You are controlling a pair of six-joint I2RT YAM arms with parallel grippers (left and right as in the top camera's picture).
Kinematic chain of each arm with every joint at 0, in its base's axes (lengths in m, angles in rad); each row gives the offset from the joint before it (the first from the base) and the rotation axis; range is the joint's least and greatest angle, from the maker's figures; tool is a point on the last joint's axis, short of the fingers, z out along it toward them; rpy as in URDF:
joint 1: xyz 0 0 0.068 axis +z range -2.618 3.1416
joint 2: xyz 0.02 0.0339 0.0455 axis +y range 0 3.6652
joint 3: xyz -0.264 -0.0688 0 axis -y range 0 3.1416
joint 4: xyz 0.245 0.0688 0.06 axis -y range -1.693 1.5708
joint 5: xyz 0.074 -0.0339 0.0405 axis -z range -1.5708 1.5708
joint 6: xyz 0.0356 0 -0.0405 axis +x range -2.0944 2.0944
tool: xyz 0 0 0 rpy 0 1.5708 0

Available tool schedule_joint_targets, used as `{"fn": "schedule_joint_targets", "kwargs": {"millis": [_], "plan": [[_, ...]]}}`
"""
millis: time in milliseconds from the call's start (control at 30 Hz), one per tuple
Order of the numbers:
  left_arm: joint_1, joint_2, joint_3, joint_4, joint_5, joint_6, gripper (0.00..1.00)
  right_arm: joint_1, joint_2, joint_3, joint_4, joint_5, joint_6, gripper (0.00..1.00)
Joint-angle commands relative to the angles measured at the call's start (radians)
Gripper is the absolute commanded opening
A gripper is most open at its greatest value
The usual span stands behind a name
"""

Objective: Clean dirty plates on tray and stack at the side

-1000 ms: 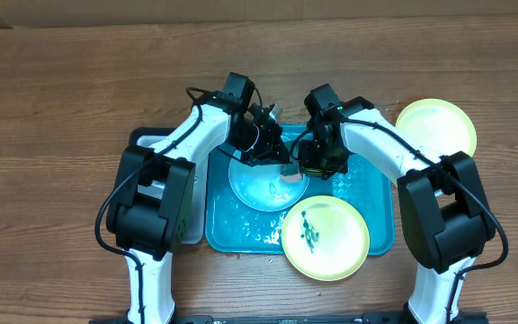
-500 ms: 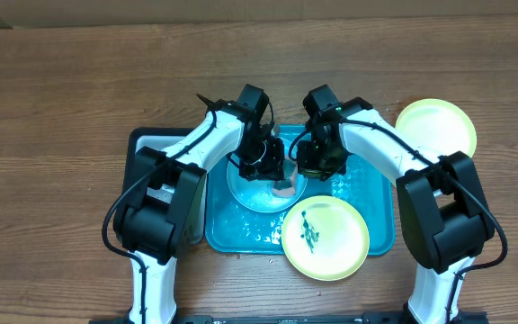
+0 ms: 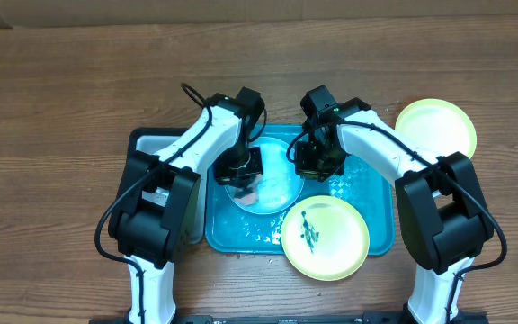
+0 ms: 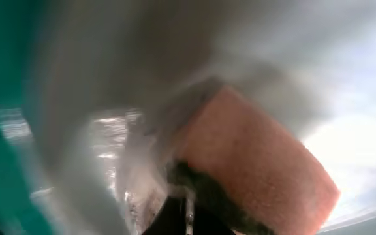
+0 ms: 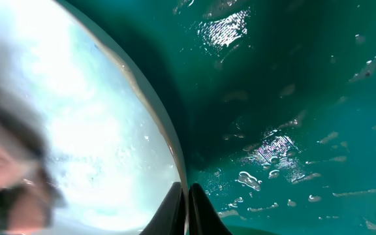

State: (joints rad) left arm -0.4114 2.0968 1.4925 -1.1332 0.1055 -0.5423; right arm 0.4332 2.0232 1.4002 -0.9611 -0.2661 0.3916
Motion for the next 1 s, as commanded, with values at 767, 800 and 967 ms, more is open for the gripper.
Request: {"fn": "schedule_joint_targets", "kwargs": {"millis": [767,800,967], "plan": [[0.023,0.038,0.539,-0.556,-0.384,-0.058,0.04,-0.012,-0.027,0.046,-0.024,0.146,-0.052,0.04],[0.034,0.035,0.539,-0.557,-0.394,-0.055,0.04,-0.012,-0.037,0.06,-0.039,0.176,-0.052,0.04],[0.092,0.021,0.539,-0.557,-0.39,-0.049,0.04,-0.011,-0.11,0.12,-0.095,0.281,-0.099,0.04]]}}
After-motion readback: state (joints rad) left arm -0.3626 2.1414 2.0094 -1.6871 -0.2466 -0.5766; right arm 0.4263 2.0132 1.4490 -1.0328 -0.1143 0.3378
